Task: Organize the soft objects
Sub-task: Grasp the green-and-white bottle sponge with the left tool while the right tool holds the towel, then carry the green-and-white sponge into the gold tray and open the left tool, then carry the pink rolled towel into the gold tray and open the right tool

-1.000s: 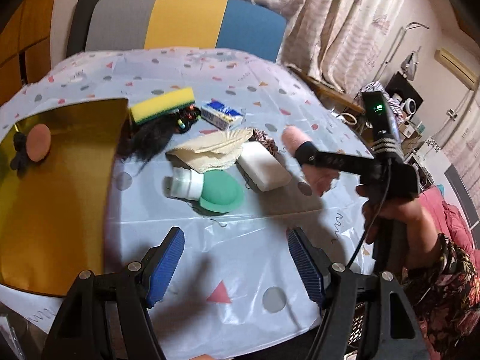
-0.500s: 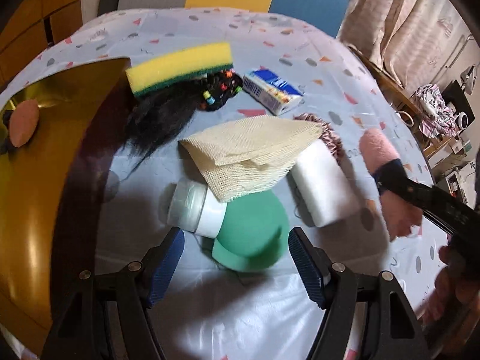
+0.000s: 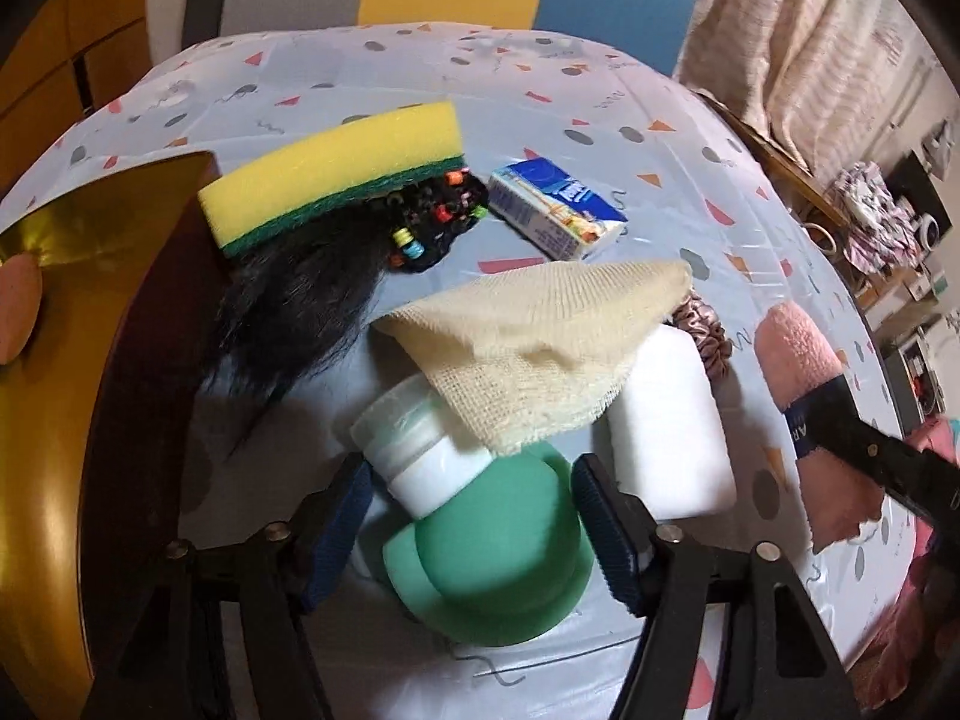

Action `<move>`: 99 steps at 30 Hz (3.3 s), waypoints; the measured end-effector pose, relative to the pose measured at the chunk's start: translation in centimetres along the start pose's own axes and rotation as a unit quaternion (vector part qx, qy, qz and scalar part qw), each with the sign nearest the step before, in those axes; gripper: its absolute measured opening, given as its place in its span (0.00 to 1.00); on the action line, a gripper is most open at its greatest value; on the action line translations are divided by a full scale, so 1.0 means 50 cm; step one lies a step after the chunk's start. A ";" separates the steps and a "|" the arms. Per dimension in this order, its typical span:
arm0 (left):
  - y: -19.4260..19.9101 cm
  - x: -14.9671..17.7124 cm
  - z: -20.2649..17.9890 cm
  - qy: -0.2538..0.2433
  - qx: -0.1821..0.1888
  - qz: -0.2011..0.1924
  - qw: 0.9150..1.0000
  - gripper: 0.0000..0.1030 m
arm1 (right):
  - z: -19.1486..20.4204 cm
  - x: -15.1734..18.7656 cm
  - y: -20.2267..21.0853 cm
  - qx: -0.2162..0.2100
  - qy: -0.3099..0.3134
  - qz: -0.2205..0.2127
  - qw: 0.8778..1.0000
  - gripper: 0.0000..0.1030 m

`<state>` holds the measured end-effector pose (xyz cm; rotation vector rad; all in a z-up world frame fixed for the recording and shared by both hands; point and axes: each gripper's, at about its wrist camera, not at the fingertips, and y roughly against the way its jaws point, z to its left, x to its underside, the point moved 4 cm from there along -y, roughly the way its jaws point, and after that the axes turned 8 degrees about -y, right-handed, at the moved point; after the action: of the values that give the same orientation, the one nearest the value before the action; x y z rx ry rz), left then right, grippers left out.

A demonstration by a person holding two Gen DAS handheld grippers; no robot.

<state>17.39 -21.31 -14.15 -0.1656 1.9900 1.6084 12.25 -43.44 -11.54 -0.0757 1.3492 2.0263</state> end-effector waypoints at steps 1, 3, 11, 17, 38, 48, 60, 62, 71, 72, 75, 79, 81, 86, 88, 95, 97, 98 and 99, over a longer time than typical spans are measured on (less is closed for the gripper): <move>0.003 0.005 -0.003 -0.005 0.002 -0.005 1.000 0.61 | 0.000 0.000 0.000 0.000 -0.001 0.000 1.000 0.38; 0.008 0.014 -0.012 -0.018 0.004 -0.016 1.000 0.58 | 0.000 -0.001 0.002 -0.003 -0.003 -0.001 1.000 0.38; 0.044 0.050 -0.008 -0.024 0.028 -0.044 0.998 0.56 | -0.008 -0.009 0.012 -0.015 -0.019 -0.011 1.000 0.38; 0.080 0.068 -0.018 -0.043 0.043 -0.066 0.996 0.56 | -0.006 -0.008 0.014 -0.019 -0.021 -0.013 1.000 0.38; 0.245 0.057 0.090 -0.030 0.074 -0.116 0.990 0.56 | -0.007 0.002 -0.001 0.006 -0.004 -0.001 1.000 0.38; 0.236 -0.019 0.269 0.032 0.037 -0.090 0.995 0.57 | -0.024 -0.010 0.009 0.012 -0.024 -0.018 0.999 0.38; 0.076 -0.079 0.395 0.023 -0.003 0.007 1.000 0.57 | -0.052 -0.021 0.014 0.025 -0.048 -0.029 0.998 0.38; 0.063 -0.082 0.401 0.015 -0.017 0.013 1.000 0.58 | -0.055 -0.021 0.012 0.027 -0.050 -0.027 0.998 0.38; 0.098 -0.091 0.409 0.020 -0.025 -0.037 0.999 0.64 | -0.047 -0.019 0.009 0.034 -0.036 -0.030 0.998 0.38; 0.112 -0.085 0.409 0.025 -0.025 -0.048 0.998 0.64 | -0.045 -0.019 0.010 0.034 -0.033 -0.031 0.998 0.38; 0.149 -0.060 0.410 0.042 -0.037 -0.076 0.996 0.64 | -0.039 -0.019 0.012 0.035 -0.026 -0.036 0.998 0.38; 0.195 -0.008 0.397 0.066 -0.021 -0.105 0.992 0.64 | -0.024 -0.017 0.015 0.032 -0.009 -0.044 0.998 0.38; 0.210 0.015 0.383 0.064 -0.013 -0.116 0.991 0.64 | -0.010 -0.013 0.016 0.027 0.004 -0.051 0.998 0.38; 0.230 0.070 0.353 0.053 -0.008 -0.125 0.991 0.64 | 0.042 0.017 0.014 0.011 0.040 -0.061 0.997 0.38; 0.239 0.088 0.347 0.051 -0.008 -0.130 0.990 0.64 | 0.071 0.039 0.010 -0.002 0.047 -0.058 0.997 0.38; 0.246 0.126 0.349 0.055 -0.026 -0.133 0.989 0.64 | 0.236 0.107 -0.013 -0.064 0.087 -0.022 0.994 0.38; 0.244 0.133 0.349 0.056 -0.024 -0.129 0.990 0.64 | 0.303 0.121 -0.019 -0.081 0.113 -0.014 0.990 0.38; 0.244 0.135 0.350 0.056 -0.026 -0.129 0.990 0.64 | 0.333 0.128 -0.025 -0.084 0.124 -0.010 0.989 0.38; 0.245 0.137 0.352 0.058 -0.028 -0.129 0.990 0.64 | 0.356 0.133 -0.030 -0.086 0.131 -0.007 0.988 0.38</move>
<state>12.50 0.05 -9.05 -0.5274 1.9187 1.5161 13.68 -24.90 -7.26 -0.4414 1.3195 2.1744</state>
